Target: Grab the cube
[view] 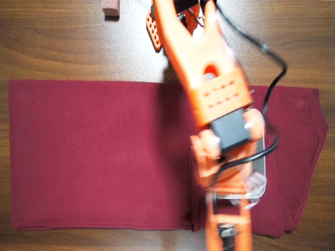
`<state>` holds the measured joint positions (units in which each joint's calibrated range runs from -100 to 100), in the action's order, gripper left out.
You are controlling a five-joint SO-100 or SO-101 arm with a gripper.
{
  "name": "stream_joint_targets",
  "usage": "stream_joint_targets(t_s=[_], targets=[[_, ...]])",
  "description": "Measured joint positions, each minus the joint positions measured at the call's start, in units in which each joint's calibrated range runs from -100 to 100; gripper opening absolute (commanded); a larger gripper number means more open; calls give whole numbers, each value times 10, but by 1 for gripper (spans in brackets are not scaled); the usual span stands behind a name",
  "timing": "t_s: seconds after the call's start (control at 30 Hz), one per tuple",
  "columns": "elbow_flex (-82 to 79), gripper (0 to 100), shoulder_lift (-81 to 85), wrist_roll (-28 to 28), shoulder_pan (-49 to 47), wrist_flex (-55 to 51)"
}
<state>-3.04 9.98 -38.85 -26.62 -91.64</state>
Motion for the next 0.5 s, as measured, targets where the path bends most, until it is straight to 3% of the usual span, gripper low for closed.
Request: stream_joint_targets(t_s=[0.1,0.17,0.33,0.5], targets=[[-72,3,3,10,-99,33],[-94,11,2,12,-122,57],[-99,36,-5,12,-123,70],[-99,44,-5,-1,-105,25]])
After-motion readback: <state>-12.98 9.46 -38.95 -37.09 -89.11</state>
